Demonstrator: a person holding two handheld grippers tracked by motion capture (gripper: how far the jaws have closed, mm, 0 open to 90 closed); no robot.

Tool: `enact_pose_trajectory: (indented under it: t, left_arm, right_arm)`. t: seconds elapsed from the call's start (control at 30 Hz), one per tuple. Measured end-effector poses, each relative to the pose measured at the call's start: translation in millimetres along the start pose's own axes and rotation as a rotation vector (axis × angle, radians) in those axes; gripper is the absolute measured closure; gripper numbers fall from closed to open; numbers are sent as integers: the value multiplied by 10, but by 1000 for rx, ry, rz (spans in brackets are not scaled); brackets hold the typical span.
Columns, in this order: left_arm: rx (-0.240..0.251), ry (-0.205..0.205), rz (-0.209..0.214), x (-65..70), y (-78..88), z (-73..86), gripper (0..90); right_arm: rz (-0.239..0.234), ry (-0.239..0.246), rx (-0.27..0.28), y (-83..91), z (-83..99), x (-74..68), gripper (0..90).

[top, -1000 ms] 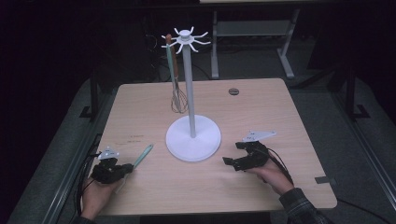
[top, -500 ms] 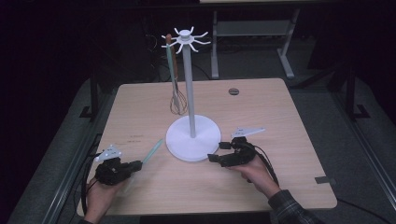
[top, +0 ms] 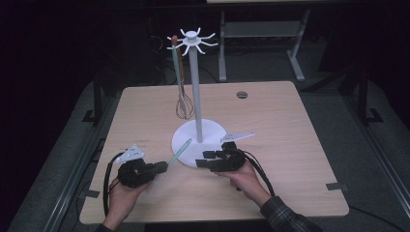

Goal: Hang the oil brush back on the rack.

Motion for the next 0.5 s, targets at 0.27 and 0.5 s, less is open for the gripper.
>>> enact_pose_trajectory:
  t: [0.27,0.5]
  left_arm:
    - [-2,-35,53,200,-218,-131,837]
    - [-6,-54,81,311,-366,-180,837]
  right_arm:
    - [-33,-23,31,-11,-35,-48,501]
    - [-41,-62,47,-6,-56,-37,538]
Point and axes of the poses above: each handheld gripper's, and its own axes: y roughly backward along the jaws, z roughly out of its underside, x roughly to its right, the point moved 8 cm from there along -y, roughly forward along the jaws, and after that the axes turned 5 degrees about z, right-handed, at the moved point
